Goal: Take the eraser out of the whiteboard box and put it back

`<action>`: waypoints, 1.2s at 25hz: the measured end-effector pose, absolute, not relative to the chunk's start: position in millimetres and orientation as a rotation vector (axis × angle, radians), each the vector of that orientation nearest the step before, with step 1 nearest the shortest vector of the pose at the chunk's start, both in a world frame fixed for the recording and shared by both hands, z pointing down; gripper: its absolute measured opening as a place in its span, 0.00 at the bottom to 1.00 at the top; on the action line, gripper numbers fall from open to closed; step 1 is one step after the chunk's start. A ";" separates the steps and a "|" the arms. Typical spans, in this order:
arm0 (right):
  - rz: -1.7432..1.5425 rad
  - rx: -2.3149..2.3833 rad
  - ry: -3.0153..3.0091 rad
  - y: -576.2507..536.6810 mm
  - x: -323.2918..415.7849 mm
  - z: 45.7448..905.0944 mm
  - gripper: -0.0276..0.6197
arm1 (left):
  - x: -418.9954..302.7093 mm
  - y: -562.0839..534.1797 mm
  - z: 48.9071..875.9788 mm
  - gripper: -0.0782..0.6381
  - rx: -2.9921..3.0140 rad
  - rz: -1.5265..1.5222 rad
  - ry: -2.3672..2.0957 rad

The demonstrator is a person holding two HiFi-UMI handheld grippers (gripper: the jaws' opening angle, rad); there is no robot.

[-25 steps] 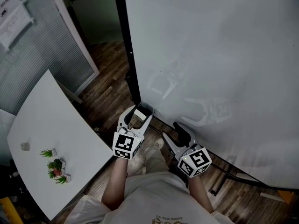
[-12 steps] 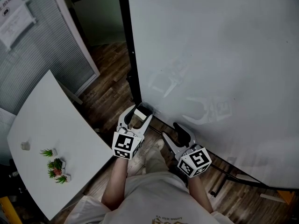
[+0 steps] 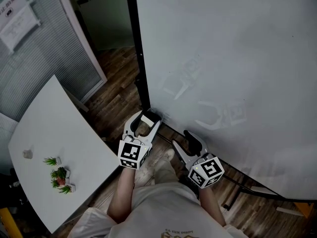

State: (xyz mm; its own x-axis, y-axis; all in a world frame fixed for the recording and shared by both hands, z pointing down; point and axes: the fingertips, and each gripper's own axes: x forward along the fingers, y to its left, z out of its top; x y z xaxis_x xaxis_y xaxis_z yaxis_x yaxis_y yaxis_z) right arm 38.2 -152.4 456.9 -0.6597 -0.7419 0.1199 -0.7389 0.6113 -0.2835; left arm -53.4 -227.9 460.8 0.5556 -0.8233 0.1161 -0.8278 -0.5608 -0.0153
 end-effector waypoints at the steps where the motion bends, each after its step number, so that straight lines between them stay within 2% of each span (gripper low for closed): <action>1: -0.487 -1.289 2.811 -152.5 38.1 456.5 0.40 | -53.1 -227.9 458.7 0.48 2.739 0.169 -1.458; 30: -0.450 -1.242 2.788 -137.1 38.0 443.6 0.40 | -63.1 -206.8 425.2 0.48 2.757 0.097 -1.533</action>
State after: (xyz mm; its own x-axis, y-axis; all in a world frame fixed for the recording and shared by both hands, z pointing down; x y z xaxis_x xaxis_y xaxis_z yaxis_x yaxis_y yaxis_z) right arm 38.0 -137.1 443.6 -0.6747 -0.7351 0.0661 -0.7186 0.6338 -0.2863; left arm -63.1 -206.8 425.2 0.5263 -0.8490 0.0468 -0.8482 -0.5280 -0.0420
